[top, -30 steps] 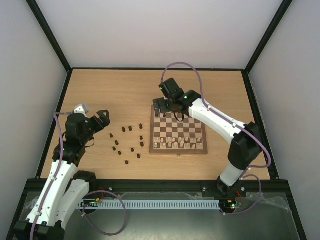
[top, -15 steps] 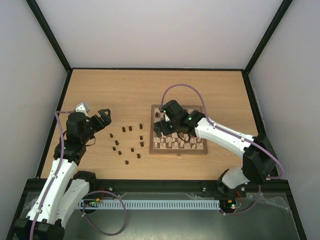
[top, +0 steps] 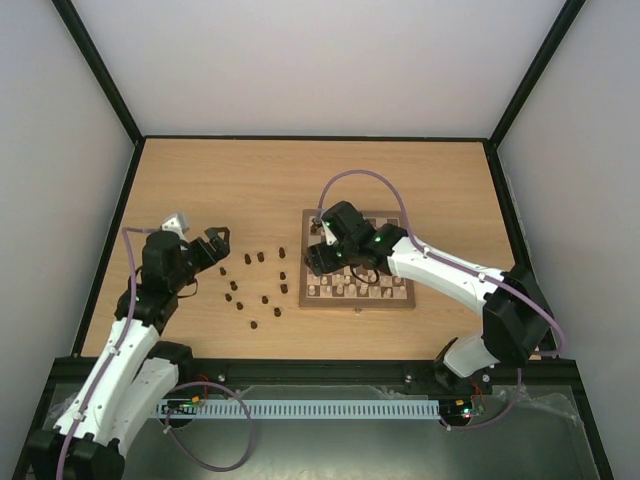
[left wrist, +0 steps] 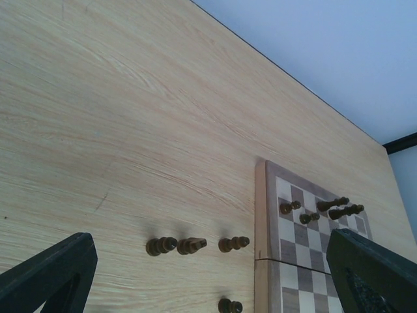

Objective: Set up the chess pieces on the board
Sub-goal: Pick up the chess piece at the center of the board.

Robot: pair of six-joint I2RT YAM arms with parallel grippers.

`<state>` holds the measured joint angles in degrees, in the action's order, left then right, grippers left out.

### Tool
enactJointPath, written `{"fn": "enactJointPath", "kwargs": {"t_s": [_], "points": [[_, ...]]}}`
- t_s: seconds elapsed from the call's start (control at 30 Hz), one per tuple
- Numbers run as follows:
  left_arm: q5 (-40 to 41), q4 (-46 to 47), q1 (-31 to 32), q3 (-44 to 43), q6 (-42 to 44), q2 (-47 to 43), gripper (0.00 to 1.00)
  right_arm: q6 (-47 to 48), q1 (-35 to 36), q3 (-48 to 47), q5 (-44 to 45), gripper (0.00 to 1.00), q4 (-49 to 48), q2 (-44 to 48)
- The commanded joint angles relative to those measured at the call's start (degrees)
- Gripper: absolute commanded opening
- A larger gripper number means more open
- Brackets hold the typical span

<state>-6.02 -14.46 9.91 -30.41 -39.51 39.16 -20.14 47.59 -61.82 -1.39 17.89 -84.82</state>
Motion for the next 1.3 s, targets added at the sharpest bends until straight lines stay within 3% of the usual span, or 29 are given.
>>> {"fn": "enactJointPath", "kwargs": {"t_s": [0.0,0.13,0.47,1.0,1.27], "points": [[-1.4,0.4,0.4,1.7,-1.1,-4.0,0.99,0.1,1.2,-2.1,-1.2,0.70,1.4,-1.1],[-1.6,-2.6,0.3,1.3,-0.8,-7.9,0.99,-0.3,4.3,-2.9,1.6,0.64,2.7,-2.2],[-4.8,-6.8,0.4,-1.5,-1.0,-12.6,1.00,-3.9,10.4,-3.1,5.1,0.63,1.6,-3.9],[-5.6,-9.3,0.4,-5.6,0.0,-14.8,1.00,-4.8,13.1,-11.9,7.7,0.58,5.9,-12.1],[-4.9,-10.1,0.4,-5.7,0.5,-15.8,0.99,-4.4,13.8,-15.5,9.3,0.50,7.9,-18.2]]}}
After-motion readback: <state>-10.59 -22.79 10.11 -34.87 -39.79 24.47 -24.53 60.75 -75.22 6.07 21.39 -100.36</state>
